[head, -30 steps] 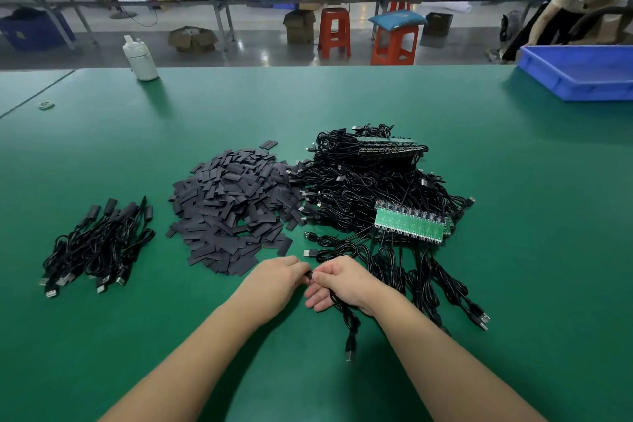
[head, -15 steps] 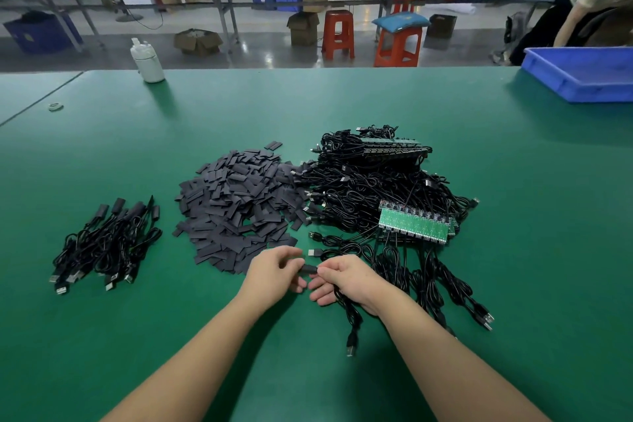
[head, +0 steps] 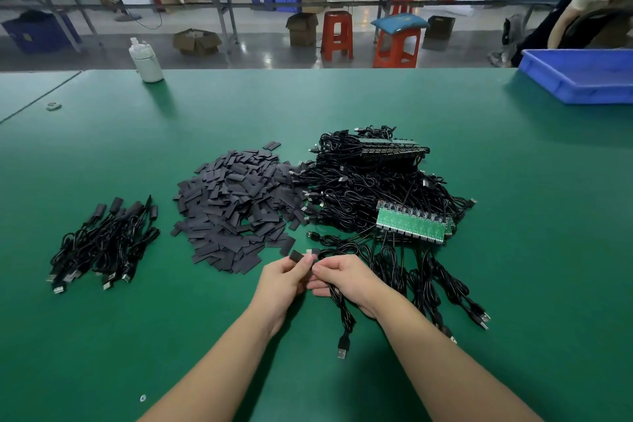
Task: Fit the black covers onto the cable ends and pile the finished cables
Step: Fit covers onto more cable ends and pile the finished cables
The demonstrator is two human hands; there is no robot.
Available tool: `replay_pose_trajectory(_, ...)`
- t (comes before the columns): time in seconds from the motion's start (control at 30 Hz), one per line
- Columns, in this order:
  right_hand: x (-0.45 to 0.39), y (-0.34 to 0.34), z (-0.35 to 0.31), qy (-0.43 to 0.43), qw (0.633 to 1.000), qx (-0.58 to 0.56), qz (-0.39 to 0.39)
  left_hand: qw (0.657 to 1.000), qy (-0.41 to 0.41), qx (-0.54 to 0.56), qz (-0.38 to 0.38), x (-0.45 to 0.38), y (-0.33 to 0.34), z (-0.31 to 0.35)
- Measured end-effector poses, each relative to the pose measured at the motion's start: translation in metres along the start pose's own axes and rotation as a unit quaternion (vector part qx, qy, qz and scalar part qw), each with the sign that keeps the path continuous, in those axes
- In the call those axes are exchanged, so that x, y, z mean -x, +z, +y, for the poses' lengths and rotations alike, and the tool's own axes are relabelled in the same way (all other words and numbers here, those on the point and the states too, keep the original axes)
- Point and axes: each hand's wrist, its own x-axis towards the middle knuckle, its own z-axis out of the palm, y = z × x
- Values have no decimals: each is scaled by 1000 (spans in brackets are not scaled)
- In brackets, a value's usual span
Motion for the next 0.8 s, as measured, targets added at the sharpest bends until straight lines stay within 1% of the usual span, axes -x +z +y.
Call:
replay_pose_trajectory(0.07,0,1,1,-8,1000,0,4,992,37,-118,1,0,3,-2)
replay_pose_trajectory(0.1,1,1,1,-11,1000,0,7,978,63,-200,7,-1,3,-4)
replay_pose_trajectory(0.13,1,1,1,-12,1000,-1,9,963,81,-258,19,-2,3,-4)
replay_pose_trajectory(0.17,2,0,0,-9,1000,-1,10,958,87,-272,32,-3,1,-4)
replay_pose_trajectory(0.2,2,-1,-1,-5,1000,4,12,963,87,-253,41,-2,-1,-2)
replay_pose_trajectory(0.23,1,-1,-2,0,1000,11,16,973,81,-209,49,-2,-5,2)
replay_pose_trajectory(0.3,-1,-2,-2,9,1000,13,25,992,59,-95,54,-3,-17,15)
replay_pose_trajectory(0.37,-4,-2,-1,18,999,-9,26,997,52,-15,58,-7,-35,32)
replay_pose_trajectory(0.4,-4,-2,0,20,999,-17,24,996,49,-12,68,-9,-47,42)
replay_pose_trajectory(0.47,-5,-3,0,22,999,-14,22,994,36,-45,91,-14,-75,60)
replay_pose_trajectory(0.53,-6,-2,1,20,1000,-4,24,983,34,-119,132,-19,-106,75)
replay_pose_trajectory(0.6,-6,2,5,5,999,16,40,952,48,-225,202,-25,-137,87)
replay_pose_trajectory(0.7,-3,14,16,-51,986,109,119,873,65,-378,301,-37,-181,101)
replay_pose_trajectory(0.73,-2,18,20,-70,976,142,152,850,63,-413,322,-42,-194,105)
replay_pose_trajectory(0.8,0,25,27,-99,954,189,211,820,54,-457,341,-51,-213,114)
